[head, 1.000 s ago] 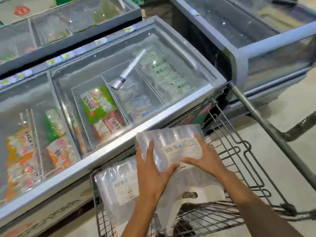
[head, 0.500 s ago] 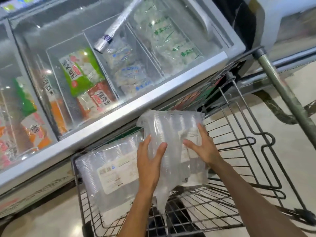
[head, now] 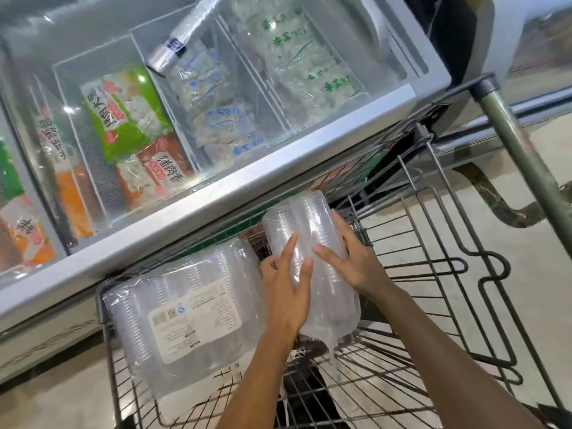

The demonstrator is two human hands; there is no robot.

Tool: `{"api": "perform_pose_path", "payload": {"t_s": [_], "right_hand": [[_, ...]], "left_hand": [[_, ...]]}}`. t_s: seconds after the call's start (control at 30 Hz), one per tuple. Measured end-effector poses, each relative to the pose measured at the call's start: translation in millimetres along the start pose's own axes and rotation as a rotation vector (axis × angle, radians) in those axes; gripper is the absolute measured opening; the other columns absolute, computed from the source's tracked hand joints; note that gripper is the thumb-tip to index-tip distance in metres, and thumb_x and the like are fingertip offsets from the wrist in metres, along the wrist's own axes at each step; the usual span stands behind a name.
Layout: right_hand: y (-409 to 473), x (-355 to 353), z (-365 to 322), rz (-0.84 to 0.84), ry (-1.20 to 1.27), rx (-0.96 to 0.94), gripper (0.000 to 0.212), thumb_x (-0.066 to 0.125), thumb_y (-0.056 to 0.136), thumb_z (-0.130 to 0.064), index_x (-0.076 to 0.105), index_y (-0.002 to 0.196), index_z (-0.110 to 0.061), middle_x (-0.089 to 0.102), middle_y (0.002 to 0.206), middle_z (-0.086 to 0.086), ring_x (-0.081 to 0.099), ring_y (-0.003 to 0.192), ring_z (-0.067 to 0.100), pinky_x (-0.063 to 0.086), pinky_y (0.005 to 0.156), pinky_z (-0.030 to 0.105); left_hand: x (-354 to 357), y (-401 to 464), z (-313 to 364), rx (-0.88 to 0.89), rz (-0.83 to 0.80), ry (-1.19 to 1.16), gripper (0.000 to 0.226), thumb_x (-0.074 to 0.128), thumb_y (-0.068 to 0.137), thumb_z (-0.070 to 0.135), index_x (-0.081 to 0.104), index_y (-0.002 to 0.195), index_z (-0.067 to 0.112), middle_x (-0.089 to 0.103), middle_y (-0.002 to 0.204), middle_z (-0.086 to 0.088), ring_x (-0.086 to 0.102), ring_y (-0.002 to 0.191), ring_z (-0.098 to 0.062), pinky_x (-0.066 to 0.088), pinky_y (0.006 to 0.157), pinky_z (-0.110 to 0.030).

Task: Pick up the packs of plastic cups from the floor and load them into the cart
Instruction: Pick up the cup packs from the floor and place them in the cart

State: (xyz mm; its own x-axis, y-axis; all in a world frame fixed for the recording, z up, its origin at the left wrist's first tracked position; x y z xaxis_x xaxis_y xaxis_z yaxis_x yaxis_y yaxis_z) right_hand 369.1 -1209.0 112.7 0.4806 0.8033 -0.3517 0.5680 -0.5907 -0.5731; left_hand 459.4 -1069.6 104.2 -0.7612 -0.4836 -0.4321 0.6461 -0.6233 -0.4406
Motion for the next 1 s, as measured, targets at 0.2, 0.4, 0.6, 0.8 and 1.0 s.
{"api": "perform_pose_path", "payload": {"t_s": [0.2,0.4,0.6,0.8,1.0], "right_hand": [[41.9,-9.1,22.5,0.072,-0.275,-0.106,0.09,0.066,0.095,-0.054,0.004,0.16,-0.054,0.066,0.135,0.004,0.068,0.107,0.03,0.046,0.088,0.032],[70.2,16.6,76.7,0.176,-0.46,-0.138,0.083,0.054,0.097,-0.061,0.001,0.161,-0.051,0.066,0.127,0.012,0.066,0.104,0.028,0.052,0.083,0.039],[69.8,33.9,98.3,0.405,-0.542,-0.129,0.072,0.036,0.101,-0.067,0.0,0.161,-0.051,0.05,0.12,0.014,0.06,0.094,0.033,0.052,0.068,0.04],[69.8,37.5,100.2,0.477,-0.6,-0.122,0.071,0.035,0.102,-0.066,0.005,0.163,-0.046,0.052,0.115,0.013,0.059,0.089,0.033,0.051,0.064,0.041],[50.3,33.5,91.5,0.492,-0.615,-0.163,0.066,0.044,0.105,-0.055,0.019,0.162,-0.036,0.045,0.116,0.009,0.05,0.088,0.021,0.048,0.069,0.035]], "left_hand": [[28.0,44.0,-16.8,0.062,0.039,0.161,0.056,0.045,0.105,0.052,0.019,0.152,0.067,0.038,0.134,-0.009,0.047,0.121,-0.023,0.044,0.1,-0.036],[57.4,69.0,-51.4,0.02,0.024,0.213,0.051,0.031,0.104,0.063,0.018,0.153,0.064,0.033,0.137,-0.011,0.05,0.115,-0.029,0.05,0.101,-0.047],[75.3,86.6,-60.2,0.113,0.163,0.276,0.055,0.031,0.105,0.06,0.017,0.158,0.055,0.035,0.146,-0.009,0.042,0.122,-0.027,0.035,0.095,-0.034],[83.3,87.0,-59.4,0.077,0.19,0.334,0.054,0.026,0.105,0.057,0.015,0.157,0.054,0.037,0.148,-0.009,0.044,0.122,-0.032,0.045,0.1,-0.048],[73.5,87.5,-55.8,0.083,0.08,0.334,0.056,0.035,0.106,0.052,0.013,0.158,0.054,0.033,0.148,-0.011,0.043,0.12,-0.031,0.046,0.101,-0.053]]}}
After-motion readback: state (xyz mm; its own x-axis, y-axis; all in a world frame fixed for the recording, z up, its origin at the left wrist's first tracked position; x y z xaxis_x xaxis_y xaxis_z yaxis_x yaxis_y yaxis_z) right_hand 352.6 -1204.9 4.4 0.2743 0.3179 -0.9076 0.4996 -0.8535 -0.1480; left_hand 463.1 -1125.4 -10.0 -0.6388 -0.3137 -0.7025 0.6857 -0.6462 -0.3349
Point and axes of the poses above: each hand's wrist, its own y-axis towards the middle knuckle, its own x-axis out of the palm, z = x × y, the point moved 3 cm from there along y, towards the middle knuckle
